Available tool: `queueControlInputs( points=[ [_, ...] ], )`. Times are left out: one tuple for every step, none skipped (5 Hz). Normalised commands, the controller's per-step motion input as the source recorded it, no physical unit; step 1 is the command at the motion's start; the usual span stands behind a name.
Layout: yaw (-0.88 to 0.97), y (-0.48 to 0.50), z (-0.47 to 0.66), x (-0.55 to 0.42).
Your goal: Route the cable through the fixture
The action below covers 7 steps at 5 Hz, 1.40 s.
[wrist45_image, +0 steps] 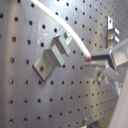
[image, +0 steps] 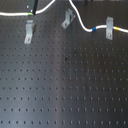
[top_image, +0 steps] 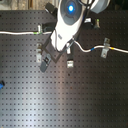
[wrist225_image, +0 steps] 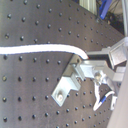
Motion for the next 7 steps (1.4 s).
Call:
queueControlInputs(
  points=[
    [-0.02,0.054,0.60,-0.202],
    [0.03,0.106,0.24,0.013],
    [0.18,0.215,0.11,0.184],
    [0.33,0.120,0.28,0.205],
    [0.23,-0.020,0.33,0.113],
    [0.12,-0.081,0.31,0.072],
    [0.00,-0.069,0.30,-0.090]
  ],
)
